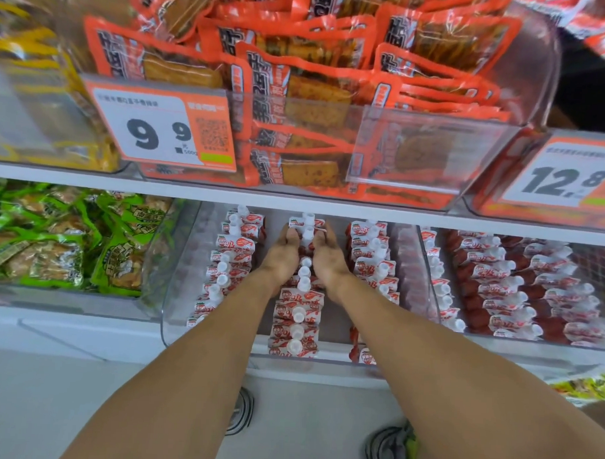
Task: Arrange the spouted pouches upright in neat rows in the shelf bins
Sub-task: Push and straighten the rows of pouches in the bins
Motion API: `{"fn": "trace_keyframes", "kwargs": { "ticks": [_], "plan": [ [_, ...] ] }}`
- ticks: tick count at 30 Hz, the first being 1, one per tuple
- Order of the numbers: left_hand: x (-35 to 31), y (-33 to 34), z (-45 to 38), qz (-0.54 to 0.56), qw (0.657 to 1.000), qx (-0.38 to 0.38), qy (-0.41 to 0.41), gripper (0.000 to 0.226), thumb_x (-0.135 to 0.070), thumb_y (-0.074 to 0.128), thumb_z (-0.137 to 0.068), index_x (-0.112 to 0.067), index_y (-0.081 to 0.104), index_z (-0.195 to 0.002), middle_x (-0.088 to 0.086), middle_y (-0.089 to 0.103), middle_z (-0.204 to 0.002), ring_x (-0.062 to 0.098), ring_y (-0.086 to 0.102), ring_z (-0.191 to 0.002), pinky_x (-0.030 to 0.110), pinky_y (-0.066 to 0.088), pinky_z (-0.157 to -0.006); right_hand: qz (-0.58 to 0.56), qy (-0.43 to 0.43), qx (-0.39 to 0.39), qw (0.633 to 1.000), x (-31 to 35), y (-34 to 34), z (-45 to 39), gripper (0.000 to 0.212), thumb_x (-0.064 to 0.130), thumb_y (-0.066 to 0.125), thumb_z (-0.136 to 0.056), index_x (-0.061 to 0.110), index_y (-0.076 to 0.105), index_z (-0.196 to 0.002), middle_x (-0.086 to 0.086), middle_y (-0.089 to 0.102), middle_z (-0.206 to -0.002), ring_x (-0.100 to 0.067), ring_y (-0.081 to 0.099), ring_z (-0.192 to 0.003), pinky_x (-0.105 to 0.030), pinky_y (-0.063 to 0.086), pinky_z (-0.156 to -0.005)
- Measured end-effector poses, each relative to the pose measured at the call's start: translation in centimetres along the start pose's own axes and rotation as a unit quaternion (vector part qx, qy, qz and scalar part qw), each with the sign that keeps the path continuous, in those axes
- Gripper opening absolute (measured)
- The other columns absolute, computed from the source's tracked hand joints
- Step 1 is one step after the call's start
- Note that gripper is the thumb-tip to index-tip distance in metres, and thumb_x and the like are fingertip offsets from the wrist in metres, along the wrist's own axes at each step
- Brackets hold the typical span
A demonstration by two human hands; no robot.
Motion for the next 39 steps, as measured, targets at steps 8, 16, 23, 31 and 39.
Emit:
{"fn": "trace_keyframes", "kwargs": {
  "ticks": [8, 16, 23, 31, 39],
  "plan": [
    [-0.7, -3.4, 8.1, -0.38, 0.923, 0.055, 0.027, 0.043, -0.044, 0.036, -0.101, -0.011, 0.053, -0.079, 0.006, 0.054, -0.076, 0.021, 0.053, -0.073, 0.032, 0.04, -0.064, 0.154, -0.06, 0.137, 0.977, 1.3, -3.1, 7.2, 0.031, 0.01, 0.045, -0.099, 0.032, 0.043, -0.122, 0.017, 0.053, -0.114, -0.008, 0.05, -0.109, -0.015, 0.039, -0.091],
    [2.2, -4.1, 10.5, -0.273, 0.945, 0.178, 0.021, 0.025, -0.047, 0.054, -0.093, -0.028, 0.067, -0.104, -0.008, 0.074, -0.095, 0.014, 0.068, -0.092, 0.045, 0.054, -0.088, 0.157, 0.042, 0.25, 0.954, -2.3, -2.7, 10.4, 0.048, 0.009, 0.055, -0.093, 0.034, 0.047, -0.133, 0.007, 0.065, -0.124, -0.013, 0.061, -0.112, -0.038, 0.055, -0.092],
    [2.6, -3.7, 10.2, -0.281, 0.941, 0.189, 0.034, 0.027, -0.041, 0.056, -0.091, -0.029, 0.065, -0.114, -0.01, 0.073, -0.103, 0.013, 0.067, -0.098, 0.043, 0.054, -0.09, 0.173, 0.038, 0.25, 0.952, -3.4, -2.4, 9.7, 0.063, 0.012, 0.057, -0.077, 0.036, 0.044, -0.134, 0.001, 0.066, -0.12, -0.019, 0.061, -0.113, -0.047, 0.049, -0.101],
    [2.7, -3.8, 10.1, -0.295, 0.935, 0.193, 0.029, 0.028, -0.045, 0.053, -0.091, -0.028, 0.065, -0.11, -0.008, 0.073, -0.101, 0.014, 0.068, -0.096, 0.043, 0.053, -0.09, 0.184, 0.035, 0.26, 0.947, -4.0, -2.0, 9.1, 0.071, 0.015, 0.058, -0.073, 0.043, 0.037, -0.135, 0.006, 0.065, -0.121, -0.017, 0.06, -0.115, -0.046, 0.047, -0.103],
    [1.2, -5.5, 12.2, -0.276, 0.952, 0.115, 0.061, 0.029, -0.053, 0.055, -0.089, -0.028, 0.066, -0.098, -0.007, 0.07, -0.092, 0.01, 0.064, -0.084, 0.034, 0.053, -0.08, 0.303, 0.016, 0.206, 0.93, 1.2, -4.5, 11.7, 0.034, 0.016, 0.051, -0.097, 0.018, 0.047, -0.131, -0.016, 0.06, -0.128, -0.018, 0.06, -0.109, -0.036, 0.049, -0.091]
  ]
}}
Point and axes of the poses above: each hand's wrist, its own z-axis away from the middle knuckle, its own y-axis out of the palm, x = y × z, the point moved 4 cm from there along -z, towards the middle knuckle
